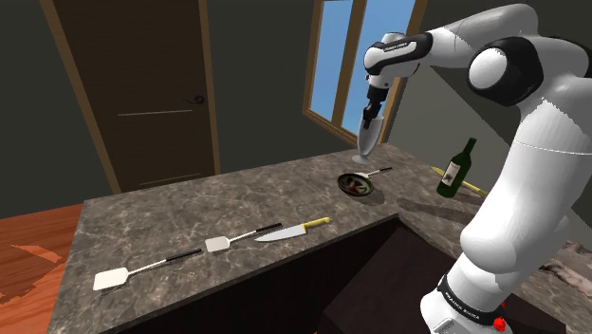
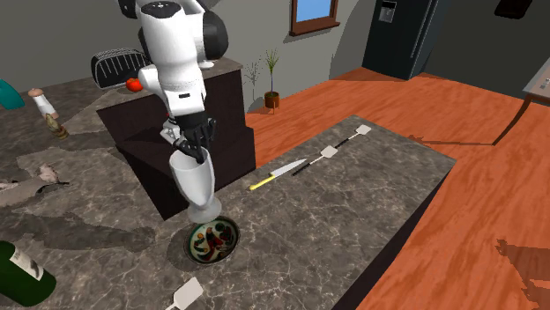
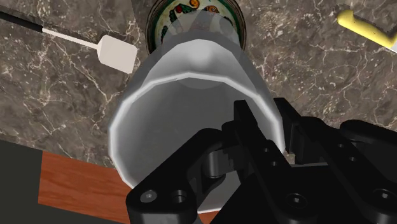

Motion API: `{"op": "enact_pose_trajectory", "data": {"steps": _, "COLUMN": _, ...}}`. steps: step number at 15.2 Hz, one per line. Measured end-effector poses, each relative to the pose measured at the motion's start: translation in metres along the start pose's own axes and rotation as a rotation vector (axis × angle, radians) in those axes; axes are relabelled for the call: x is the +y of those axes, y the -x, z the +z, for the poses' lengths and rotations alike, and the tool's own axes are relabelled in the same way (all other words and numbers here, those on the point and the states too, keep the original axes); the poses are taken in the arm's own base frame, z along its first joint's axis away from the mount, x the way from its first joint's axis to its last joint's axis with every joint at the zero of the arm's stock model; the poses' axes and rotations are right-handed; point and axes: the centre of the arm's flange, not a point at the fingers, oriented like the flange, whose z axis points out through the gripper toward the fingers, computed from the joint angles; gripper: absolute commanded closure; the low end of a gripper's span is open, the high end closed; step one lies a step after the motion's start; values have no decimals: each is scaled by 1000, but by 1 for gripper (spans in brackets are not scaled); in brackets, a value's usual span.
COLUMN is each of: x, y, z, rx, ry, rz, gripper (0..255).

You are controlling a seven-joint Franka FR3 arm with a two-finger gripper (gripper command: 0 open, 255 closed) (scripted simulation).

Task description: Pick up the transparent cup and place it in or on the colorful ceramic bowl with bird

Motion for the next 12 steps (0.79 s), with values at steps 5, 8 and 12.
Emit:
{"op": "enact_pose_trajectory", "data": {"steps": 5, "x": 2, "y": 2, "z": 27, "rx": 0, "ry": 0, "rz": -1, "gripper": 255}}
{"op": "enact_pose_trajectory", "data": {"steps": 8, "x": 1, "y": 2, "z": 42, "rx": 0, "ry": 0, "rz": -1, "gripper": 255}}
{"op": "enact_pose_trajectory", "data": {"steps": 12, "x": 1, "y": 2, "z": 63, "rx": 0, "ry": 0, "rz": -1, "gripper": 255}}
